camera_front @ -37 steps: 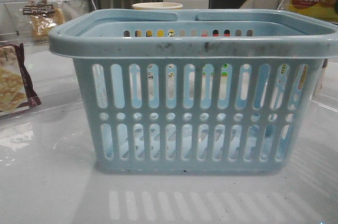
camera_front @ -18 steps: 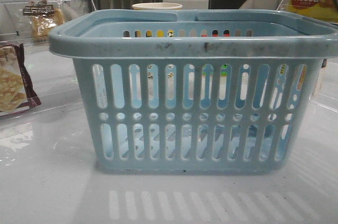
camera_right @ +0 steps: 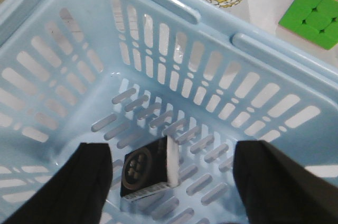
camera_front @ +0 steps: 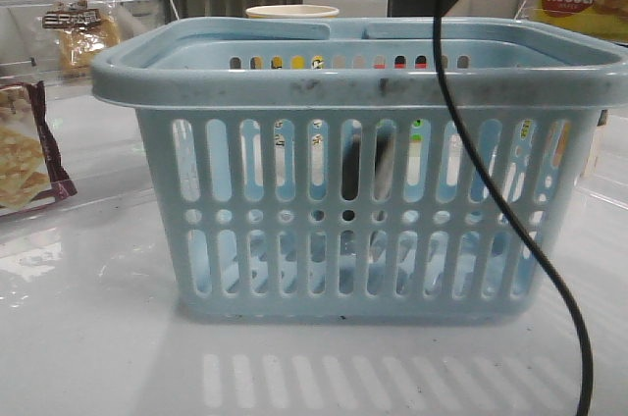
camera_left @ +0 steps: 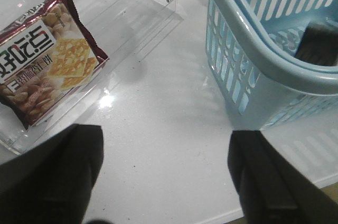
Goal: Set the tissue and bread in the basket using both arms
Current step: 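Carry the black box with the right gripper into the basket and release, then reach the left gripper to the wrapped bread cake on the shelf and grasp, then lift the bread cake with the left gripper and drop it into the basket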
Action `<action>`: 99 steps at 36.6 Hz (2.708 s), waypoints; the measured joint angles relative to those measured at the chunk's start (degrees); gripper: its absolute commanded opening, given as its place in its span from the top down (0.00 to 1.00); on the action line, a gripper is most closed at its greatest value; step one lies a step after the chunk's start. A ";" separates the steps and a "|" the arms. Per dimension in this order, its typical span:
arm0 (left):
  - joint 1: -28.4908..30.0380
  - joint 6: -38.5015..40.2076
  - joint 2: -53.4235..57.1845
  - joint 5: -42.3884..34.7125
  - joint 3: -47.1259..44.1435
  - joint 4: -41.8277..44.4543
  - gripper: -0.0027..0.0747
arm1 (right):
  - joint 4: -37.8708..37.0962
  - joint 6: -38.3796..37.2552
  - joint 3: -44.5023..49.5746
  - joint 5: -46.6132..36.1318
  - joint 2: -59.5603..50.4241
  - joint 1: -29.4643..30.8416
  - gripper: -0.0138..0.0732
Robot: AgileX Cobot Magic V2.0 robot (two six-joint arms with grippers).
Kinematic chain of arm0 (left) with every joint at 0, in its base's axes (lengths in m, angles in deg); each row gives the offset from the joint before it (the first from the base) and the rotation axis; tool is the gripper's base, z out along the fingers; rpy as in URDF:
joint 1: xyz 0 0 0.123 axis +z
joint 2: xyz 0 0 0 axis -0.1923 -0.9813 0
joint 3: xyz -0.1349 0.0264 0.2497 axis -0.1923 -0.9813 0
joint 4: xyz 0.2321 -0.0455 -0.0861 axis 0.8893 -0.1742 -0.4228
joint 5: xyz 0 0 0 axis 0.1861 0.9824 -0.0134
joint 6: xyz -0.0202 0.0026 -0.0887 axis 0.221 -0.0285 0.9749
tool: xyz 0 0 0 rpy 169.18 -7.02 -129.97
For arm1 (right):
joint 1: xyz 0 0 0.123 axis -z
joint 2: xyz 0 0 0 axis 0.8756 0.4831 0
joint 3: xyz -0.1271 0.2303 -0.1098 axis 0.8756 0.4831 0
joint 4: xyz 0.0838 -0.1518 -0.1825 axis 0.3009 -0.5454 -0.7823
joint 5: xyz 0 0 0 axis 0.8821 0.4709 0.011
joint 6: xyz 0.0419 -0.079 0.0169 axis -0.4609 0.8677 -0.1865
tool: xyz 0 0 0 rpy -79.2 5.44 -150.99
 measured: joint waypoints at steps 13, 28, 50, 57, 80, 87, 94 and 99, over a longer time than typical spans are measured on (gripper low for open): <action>0.00 0.00 0.00 -0.10 0.00 0.00 0.26 | -3.65 0.00 15.77 -0.37 -24.30 0.00 0.24; 0.00 0.00 0.00 -1.93 0.00 0.00 0.26 | -4.05 0.00 26.43 1.37 -38.20 0.00 0.24; 0.00 0.00 -18.25 -10.67 9.56 3.09 0.26 | -4.05 0.00 26.43 2.63 -38.31 0.00 0.24; 2.86 0.00 -30.59 -11.52 18.38 3.73 0.26 | -4.05 0.00 26.43 2.63 -38.31 0.00 0.24; 14.33 0.00 -63.30 -13.26 49.20 3.24 0.26 | -4.14 0.00 26.43 2.63 -38.31 0.00 0.24; 15.25 0.00 -69.50 -13.52 54.01 3.24 0.26 | -4.14 0.00 26.43 2.63 -38.31 0.00 0.24; 15.40 0.00 -72.34 -13.75 54.57 3.24 0.47 | -4.14 0.00 26.43 2.63 -38.31 0.00 0.24; 15.40 0.00 -72.57 -13.75 54.67 3.24 0.70 | -4.14 0.00 26.43 2.63 -38.31 0.00 0.24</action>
